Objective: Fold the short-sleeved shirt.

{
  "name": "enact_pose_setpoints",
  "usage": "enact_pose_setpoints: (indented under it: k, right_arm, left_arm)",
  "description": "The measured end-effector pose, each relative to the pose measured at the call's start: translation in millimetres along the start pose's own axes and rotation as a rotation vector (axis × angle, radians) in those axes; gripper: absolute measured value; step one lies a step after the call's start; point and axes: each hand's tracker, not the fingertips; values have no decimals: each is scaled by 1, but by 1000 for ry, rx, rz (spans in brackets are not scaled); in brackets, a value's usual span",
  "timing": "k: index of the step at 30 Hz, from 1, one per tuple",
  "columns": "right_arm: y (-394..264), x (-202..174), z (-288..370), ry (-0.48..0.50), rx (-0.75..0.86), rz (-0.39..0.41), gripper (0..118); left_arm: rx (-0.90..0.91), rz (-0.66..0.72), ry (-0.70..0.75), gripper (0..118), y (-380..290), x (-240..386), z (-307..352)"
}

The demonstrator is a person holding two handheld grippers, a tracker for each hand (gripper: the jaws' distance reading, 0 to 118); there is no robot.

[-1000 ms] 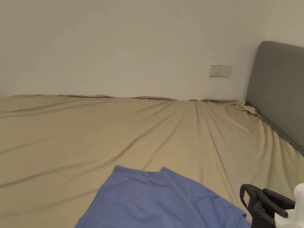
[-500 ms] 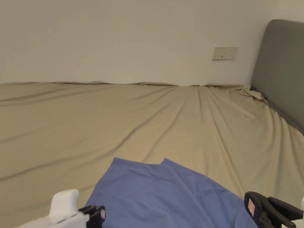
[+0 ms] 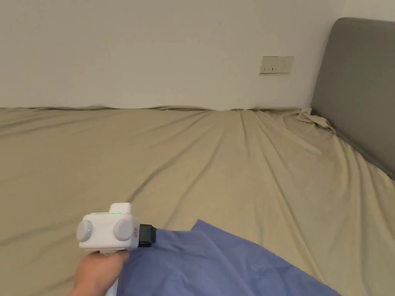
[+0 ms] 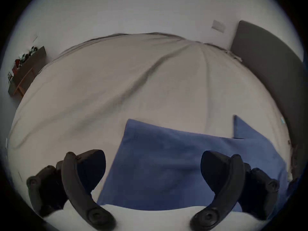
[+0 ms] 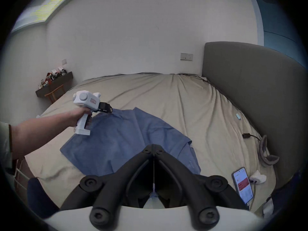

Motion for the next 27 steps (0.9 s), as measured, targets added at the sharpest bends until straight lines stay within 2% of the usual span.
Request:
enact_pose_setpoints:
  k: [2, 3, 4, 5, 6, 7, 8, 9, 10, 11, 13, 14, 15, 16, 17, 19, 21, 22, 25, 27]
  right_arm:
    - [1, 7, -2, -21, 3, -17, 3]
    - [1, 9, -3, -27, 4, -17, 3]
    - [1, 12, -3, -48, 6, -17, 3]
    - [1, 15, -3, -83, 9, -16, 3]
    - [1, 18, -3, -122, 3, -19, 3]
    - [1, 22, -4, -185, -5, -33, 3]
    - [0, 26, -3, -266, -2, -68, 3]
    - [-2, 30, -1, -309, 25, -103, 3]
    - [-3, 35, 2, -314, 46, -124, 3]
    - [-3, 38, 3, -300, 43, -115, 3]
    - [-4, 44, 1, -283, 23, -73, 3]
    - [-4, 47, -3, -263, 14, -40, 3]
    - [-5, 51, -8, -214, 11, -22, 3]
    - [-6, 58, -16, -124, -20, -20, 6]
    - [-6, 66, -25, -55, -70, -47, 33]
    - [-9, 85, -51, 81, -224, -136, 118]
    - [-22, 95, -72, 96, -327, -192, 116]
    - [-27, 98, -84, 95, -278, -210, 116]
    - [-37, 94, -81, -12, -367, -220, 116]
    - [-50, 87, -76, 9, -358, -272, 116]
  left_arm:
    - [13, -24, 110, 118, -4, -2, -16]
    - [25, -15, 58, 117, -9, -5, -15]
    - [54, 29, 38, 114, -10, -7, -7]
    - [49, 26, 34, 102, -8, -11, -2]
    - [52, 20, 11, 82, -9, -10, 4]
    - [81, -32, 6, 41, -9, -8, 14]
    - [88, -84, 36, 10, -10, -8, 21]
    - [105, -129, 85, 1, -21, 1, 51]
    - [103, -106, -21, 1, -23, -8, 67]
    - [120, 17, -171, 1, -29, -11, 81]
    - [128, 169, -278, 1, -39, -23, 118]
    - [148, 257, -352, 1, -22, -46, 119]
    - [180, 305, -408, 1, -26, -53, 137]
    - [214, 334, -459, 1, -33, -59, 163]
    - [258, 327, -448, 1, -36, -66, 185]
    - [331, 327, -487, 1, -51, -78, 230]
    - [375, 336, -493, 1, -69, -83, 272]
    - [383, 335, -485, 1, -81, -87, 291]
    - [409, 330, -458, 1, -108, -101, 322]
    - [403, 333, -429, 1, -126, -108, 333]
